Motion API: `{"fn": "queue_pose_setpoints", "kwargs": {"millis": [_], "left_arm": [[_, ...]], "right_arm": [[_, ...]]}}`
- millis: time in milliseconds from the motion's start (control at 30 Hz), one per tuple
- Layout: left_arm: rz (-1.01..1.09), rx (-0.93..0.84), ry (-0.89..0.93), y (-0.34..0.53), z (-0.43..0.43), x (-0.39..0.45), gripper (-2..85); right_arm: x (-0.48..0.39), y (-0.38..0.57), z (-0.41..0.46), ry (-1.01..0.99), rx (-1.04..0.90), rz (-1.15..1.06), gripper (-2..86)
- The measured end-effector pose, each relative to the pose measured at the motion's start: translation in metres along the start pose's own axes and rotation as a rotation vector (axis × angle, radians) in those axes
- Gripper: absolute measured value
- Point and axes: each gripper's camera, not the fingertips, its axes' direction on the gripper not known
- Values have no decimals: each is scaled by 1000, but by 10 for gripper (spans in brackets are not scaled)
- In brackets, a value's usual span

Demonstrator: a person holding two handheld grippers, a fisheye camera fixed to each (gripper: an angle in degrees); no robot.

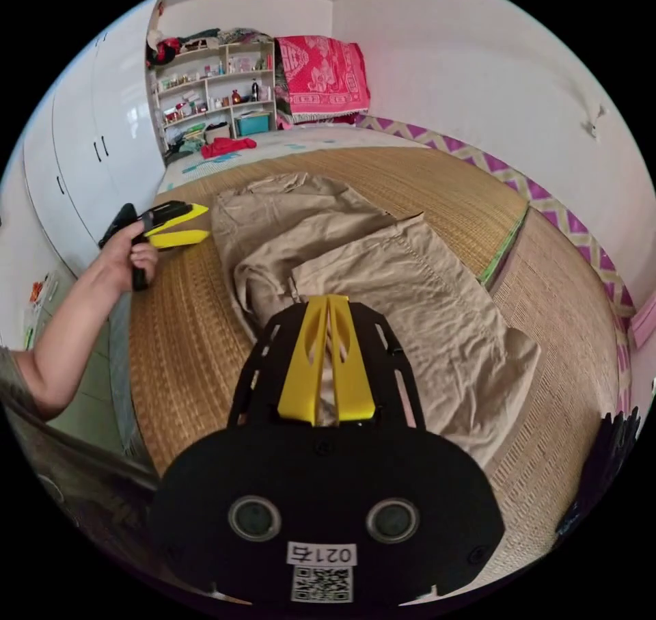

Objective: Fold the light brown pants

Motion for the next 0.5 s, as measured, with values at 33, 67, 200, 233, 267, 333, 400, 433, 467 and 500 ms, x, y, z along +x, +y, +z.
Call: {"fn": "queue_pose_setpoints", "kwargs": {"millis": [33,67,200,233,267,333,400,433,467,500], "left_arm": [[-9,9,-23,-14,1,15,126],[-7,18,-38,-22,2,24,127],[-22,47,-61,-74,17,86,131],[-29,21,-47,-89,28,103,123],[-31,8,-45,-96,33,113,119],[-66,-41,-61,-113,51,152,60],[-62,-21,-38,-114,53,190,12],[-28,3,26,-112,52,223,1],[-3,11,37,-110,52,245,-1],[69,25,23,-104,50,299,-5]], "right_arm": [[8,19,-19,-18,8,-2,-6],[17,42,-37,-46,15,-7,-6],[43,123,-84,-91,5,5,-6],[52,154,-98,-82,0,23,-6],[62,184,-111,-72,-4,50,-6],[78,230,-128,-63,-19,109,-6],[94,273,-143,-59,-31,173,-7],[105,302,-152,-61,-39,217,-7],[116,329,-162,-60,-38,266,-7],[121,343,-167,-60,-33,290,-7]]}}
